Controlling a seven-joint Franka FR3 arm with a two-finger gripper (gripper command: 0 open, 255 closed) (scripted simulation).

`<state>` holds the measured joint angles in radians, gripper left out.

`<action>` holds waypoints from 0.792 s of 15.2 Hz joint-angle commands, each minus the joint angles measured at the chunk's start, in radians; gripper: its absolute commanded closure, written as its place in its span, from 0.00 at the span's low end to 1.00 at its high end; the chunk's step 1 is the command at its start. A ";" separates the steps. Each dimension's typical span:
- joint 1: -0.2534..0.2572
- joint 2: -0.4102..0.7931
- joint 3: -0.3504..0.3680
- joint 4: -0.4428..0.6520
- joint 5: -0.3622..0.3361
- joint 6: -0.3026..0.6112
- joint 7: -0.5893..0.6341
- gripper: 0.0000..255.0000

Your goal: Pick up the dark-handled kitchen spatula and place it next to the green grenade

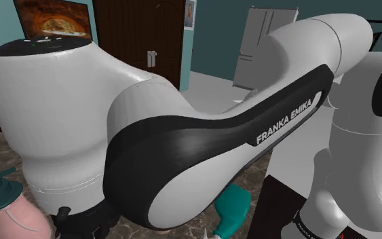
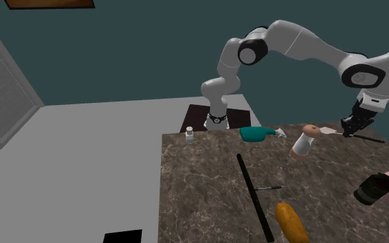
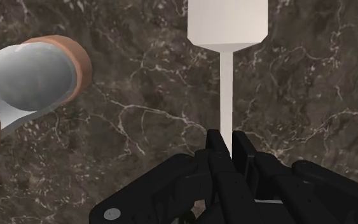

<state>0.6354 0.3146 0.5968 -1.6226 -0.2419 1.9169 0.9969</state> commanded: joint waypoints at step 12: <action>0.004 0.049 -0.017 -0.111 -0.041 0.151 0.033 1.00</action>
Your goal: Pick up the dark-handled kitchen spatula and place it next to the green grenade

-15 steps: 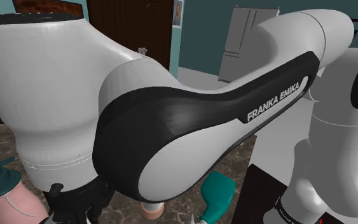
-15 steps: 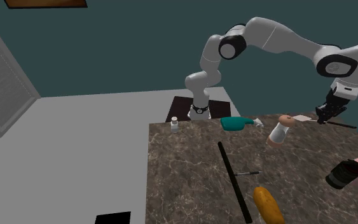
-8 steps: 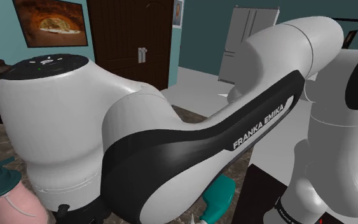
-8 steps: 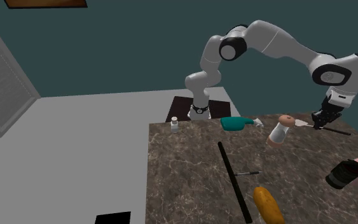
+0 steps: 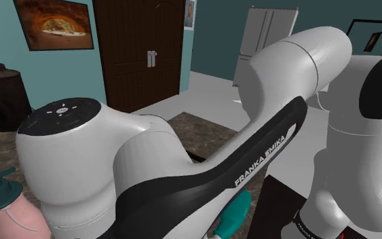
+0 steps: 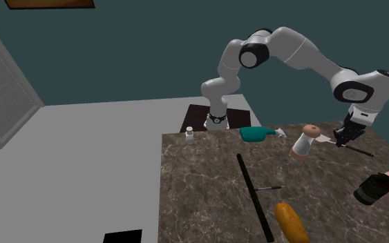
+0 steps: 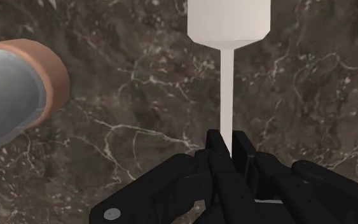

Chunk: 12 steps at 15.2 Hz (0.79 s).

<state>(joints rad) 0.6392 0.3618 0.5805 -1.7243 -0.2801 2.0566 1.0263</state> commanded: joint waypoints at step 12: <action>0.013 0.058 -0.022 -0.067 -0.047 0.114 0.035 1.00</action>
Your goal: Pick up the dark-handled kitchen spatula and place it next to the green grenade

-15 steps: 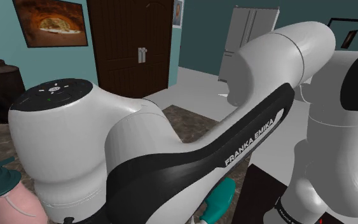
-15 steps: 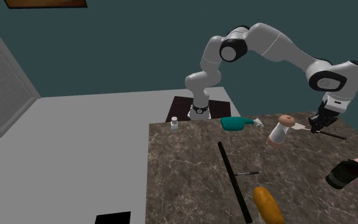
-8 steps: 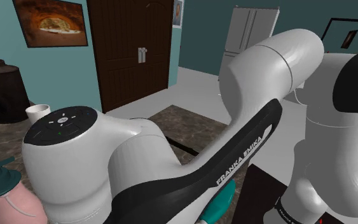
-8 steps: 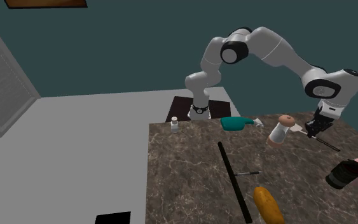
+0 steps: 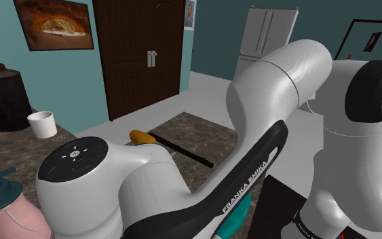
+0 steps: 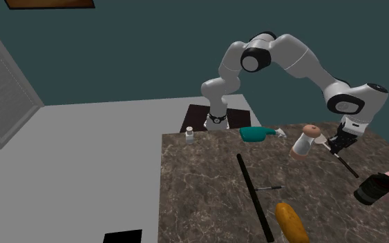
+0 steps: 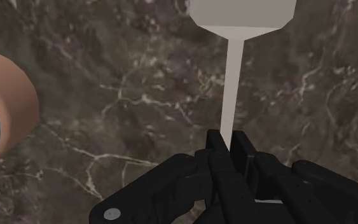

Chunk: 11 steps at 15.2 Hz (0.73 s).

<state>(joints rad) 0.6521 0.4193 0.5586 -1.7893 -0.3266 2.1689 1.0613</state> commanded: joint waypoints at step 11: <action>0.000 0.000 0.000 -0.002 0.000 0.002 0.000 0.00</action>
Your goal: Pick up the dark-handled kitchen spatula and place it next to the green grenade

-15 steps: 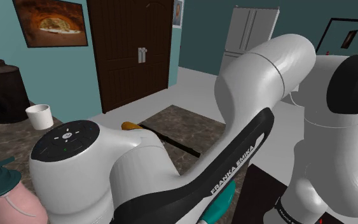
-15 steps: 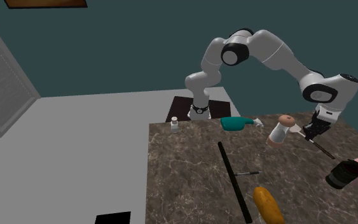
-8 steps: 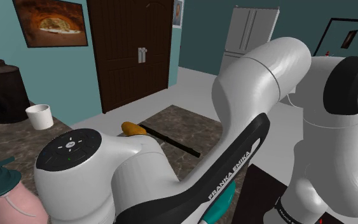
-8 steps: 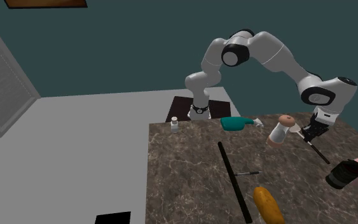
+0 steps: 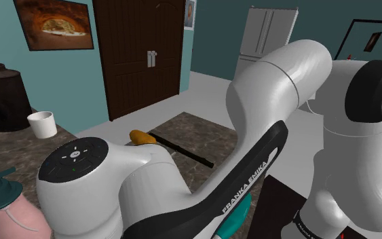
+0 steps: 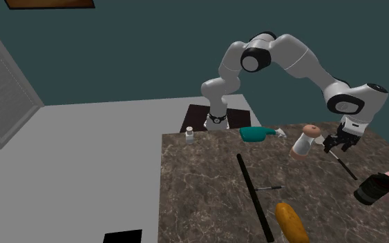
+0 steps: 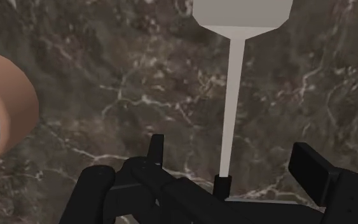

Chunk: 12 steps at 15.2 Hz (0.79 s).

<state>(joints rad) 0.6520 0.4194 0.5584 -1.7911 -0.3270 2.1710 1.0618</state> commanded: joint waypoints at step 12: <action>-0.013 -0.062 0.024 0.046 0.046 -0.098 -0.029 0.00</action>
